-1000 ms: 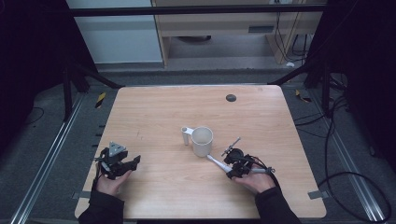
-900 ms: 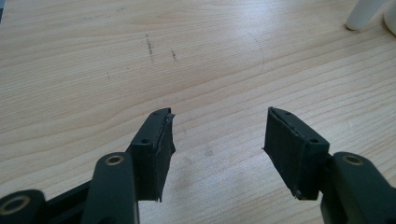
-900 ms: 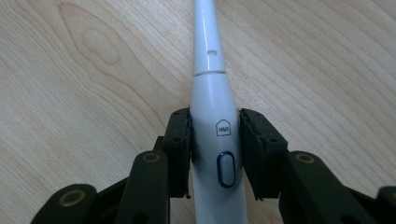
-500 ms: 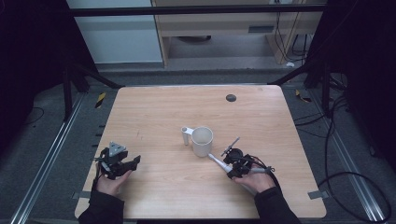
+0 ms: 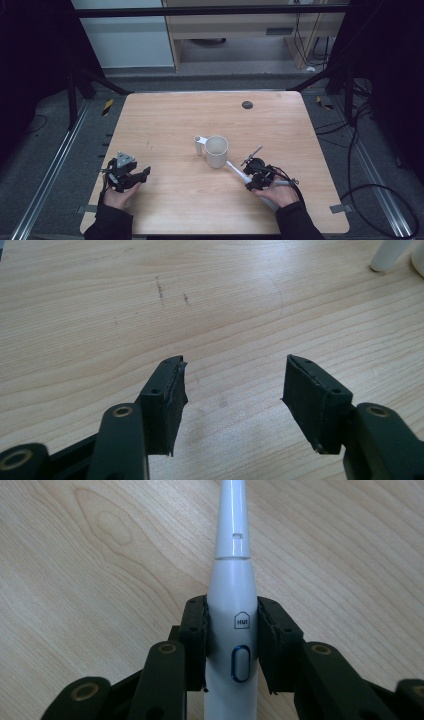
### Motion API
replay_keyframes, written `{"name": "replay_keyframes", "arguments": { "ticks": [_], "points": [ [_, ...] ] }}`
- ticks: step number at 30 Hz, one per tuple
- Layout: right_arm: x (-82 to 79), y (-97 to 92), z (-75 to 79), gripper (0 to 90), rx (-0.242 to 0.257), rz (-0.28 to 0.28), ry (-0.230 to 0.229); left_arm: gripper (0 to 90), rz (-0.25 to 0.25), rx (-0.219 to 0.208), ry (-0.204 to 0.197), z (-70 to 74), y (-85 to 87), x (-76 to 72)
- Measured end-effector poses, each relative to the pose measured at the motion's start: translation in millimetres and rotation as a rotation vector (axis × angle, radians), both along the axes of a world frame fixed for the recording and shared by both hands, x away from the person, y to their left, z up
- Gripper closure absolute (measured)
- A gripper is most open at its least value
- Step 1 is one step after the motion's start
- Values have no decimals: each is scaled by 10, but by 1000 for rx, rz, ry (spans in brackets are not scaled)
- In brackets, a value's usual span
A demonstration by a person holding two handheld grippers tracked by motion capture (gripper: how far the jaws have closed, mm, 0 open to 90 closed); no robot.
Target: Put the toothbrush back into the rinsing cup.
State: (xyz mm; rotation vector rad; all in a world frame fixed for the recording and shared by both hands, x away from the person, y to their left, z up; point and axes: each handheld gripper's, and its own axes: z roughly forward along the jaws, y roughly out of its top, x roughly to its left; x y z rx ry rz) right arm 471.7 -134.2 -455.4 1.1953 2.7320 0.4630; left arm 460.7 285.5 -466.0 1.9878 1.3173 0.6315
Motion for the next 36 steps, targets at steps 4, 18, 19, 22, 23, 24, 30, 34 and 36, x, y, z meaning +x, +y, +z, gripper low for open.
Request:
{"name": "replay_keyframes", "arguments": {
  "ticks": [4,18,19,22,23,24,30,34,36],
  "points": [
    [-24,-49,52,674,18,-24,-15,411,1,0,0,0,-1,-1],
    [-37,-181,282,675,103,-77,-138,410,-1,1,2,-1,-3,0],
    [-37,-190,297,675,108,-81,-144,410,-1,0,1,-1,-4,0],
    [-37,-213,335,675,128,-94,-166,410,0,0,1,-1,-3,0],
    [-35,-222,349,675,138,-98,-173,410,0,0,1,-1,-2,0],
    [-36,-228,365,674,148,-106,-182,410,0,0,0,-1,-2,0],
    [-23,-250,488,674,228,-148,-267,410,0,1,0,-1,-4,0],
    [2,-239,592,674,282,-168,-338,410,1,0,-1,0,-2,-1],
    [13,-227,647,674,314,-182,-370,410,1,-1,-2,0,-1,0]
  ]
}}
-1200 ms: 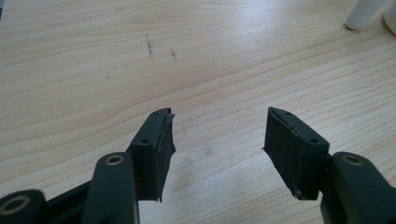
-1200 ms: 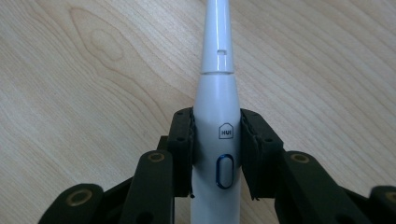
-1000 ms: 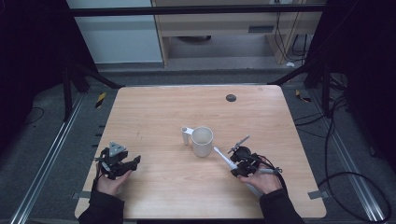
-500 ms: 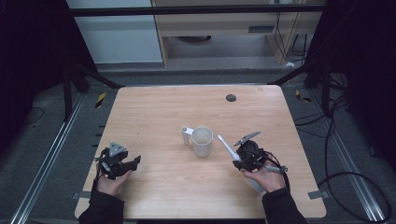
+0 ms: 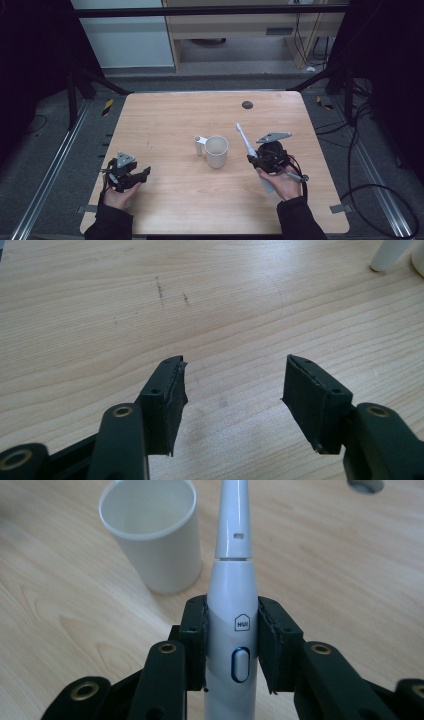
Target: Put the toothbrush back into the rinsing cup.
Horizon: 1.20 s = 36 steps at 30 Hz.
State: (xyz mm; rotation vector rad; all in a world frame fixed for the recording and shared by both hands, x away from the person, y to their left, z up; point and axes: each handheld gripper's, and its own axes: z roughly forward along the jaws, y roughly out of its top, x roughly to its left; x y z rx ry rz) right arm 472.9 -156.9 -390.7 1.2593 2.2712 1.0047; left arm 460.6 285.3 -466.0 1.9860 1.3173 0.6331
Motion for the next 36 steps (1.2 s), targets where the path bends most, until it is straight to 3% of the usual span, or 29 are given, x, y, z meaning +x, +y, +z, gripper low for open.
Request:
{"name": "replay_keyframes", "arguments": {
  "ticks": [14,27,36],
  "points": [
    [105,96,286,674,161,-94,-195,410,-1,-2,1,-1,1,1],
    [275,236,442,674,286,-140,-273,410,-1,-6,2,-4,5,3],
    [347,355,524,673,346,-156,-320,410,-1,-7,1,-4,6,4]
  ]
}}
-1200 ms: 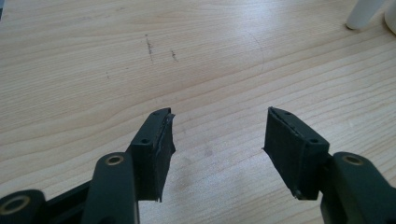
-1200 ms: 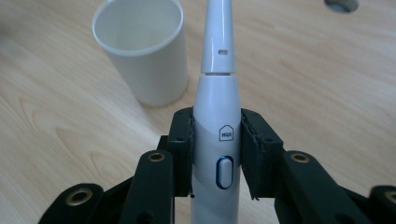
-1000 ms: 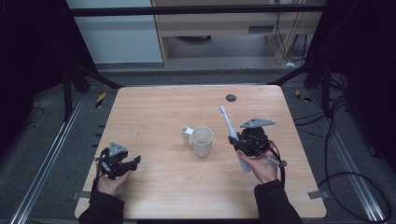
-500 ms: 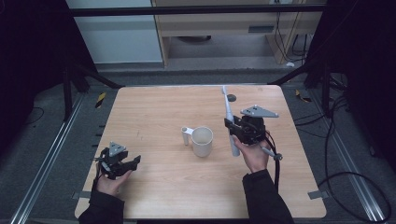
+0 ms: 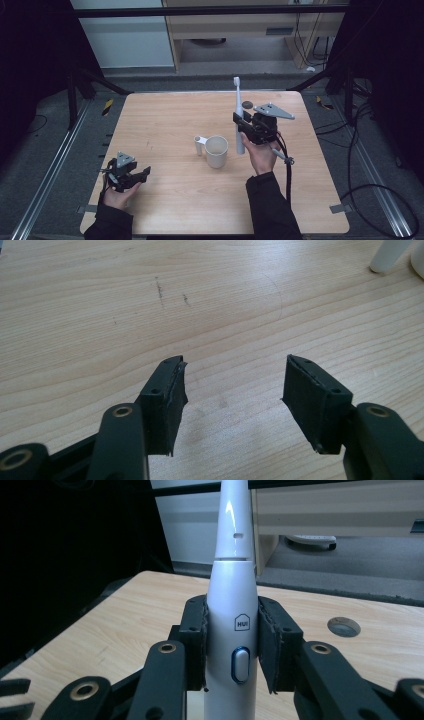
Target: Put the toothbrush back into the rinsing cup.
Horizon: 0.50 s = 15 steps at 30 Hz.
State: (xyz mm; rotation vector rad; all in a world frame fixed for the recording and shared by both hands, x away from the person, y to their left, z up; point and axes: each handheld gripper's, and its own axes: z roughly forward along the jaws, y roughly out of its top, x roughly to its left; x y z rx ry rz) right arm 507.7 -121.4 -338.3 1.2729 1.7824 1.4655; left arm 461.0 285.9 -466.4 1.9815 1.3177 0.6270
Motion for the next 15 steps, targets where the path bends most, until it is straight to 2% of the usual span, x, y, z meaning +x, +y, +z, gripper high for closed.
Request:
{"name": "replay_keyframes", "arguments": {
  "ticks": [7,15],
  "points": [
    [59,105,19,673,36,-7,-27,410,0,-2,0,1,1,-1],
    [136,228,-22,673,76,-7,-34,410,-2,-3,1,0,0,1]
  ]
}}
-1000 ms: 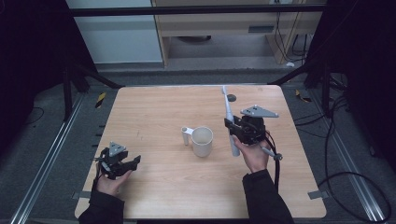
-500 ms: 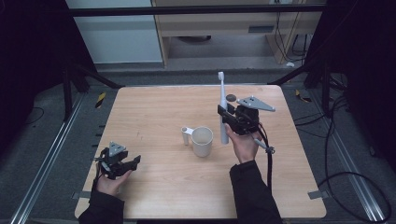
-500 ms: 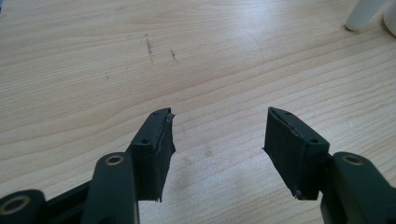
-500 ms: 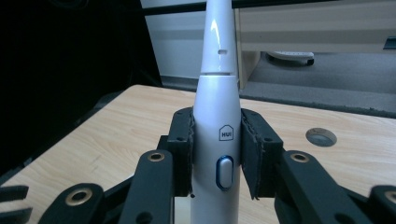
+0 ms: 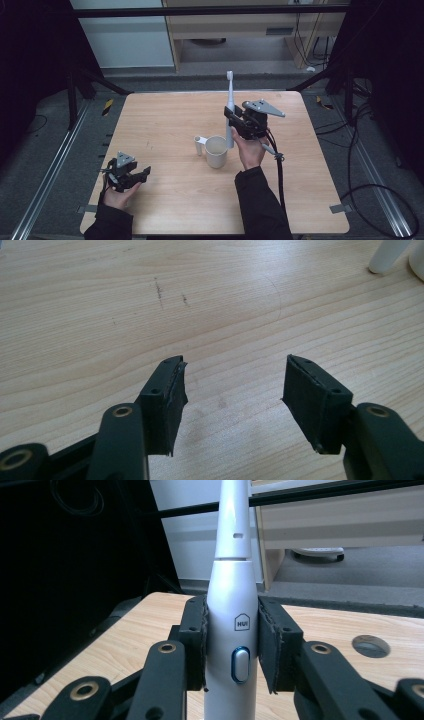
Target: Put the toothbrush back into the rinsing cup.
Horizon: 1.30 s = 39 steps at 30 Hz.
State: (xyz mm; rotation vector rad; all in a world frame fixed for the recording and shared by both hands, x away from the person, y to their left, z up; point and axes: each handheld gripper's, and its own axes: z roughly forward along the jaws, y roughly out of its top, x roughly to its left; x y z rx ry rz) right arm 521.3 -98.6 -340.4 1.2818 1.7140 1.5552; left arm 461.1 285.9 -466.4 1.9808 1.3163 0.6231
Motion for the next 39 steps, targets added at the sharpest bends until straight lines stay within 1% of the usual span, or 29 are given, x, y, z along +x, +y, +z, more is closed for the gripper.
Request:
{"name": "replay_keyframes", "arguments": {
  "ticks": [8,16,21,25,30,39],
  "points": [
    [74,152,-92,673,5,10,7,410,0,-1,-2,1,1,-1],
    [114,289,-219,673,4,16,16,410,-1,0,-2,1,1,-1],
    [130,346,-313,672,-6,22,35,410,-2,1,-2,0,2,-1],
    [143,379,-408,673,-16,28,60,410,-1,0,-3,2,2,-1],
    [144,413,-498,672,-28,33,81,410,-1,0,-3,2,3,-1],
    [138,436,-641,670,-64,31,121,410,-1,1,-2,1,1,-1]
  ]
}}
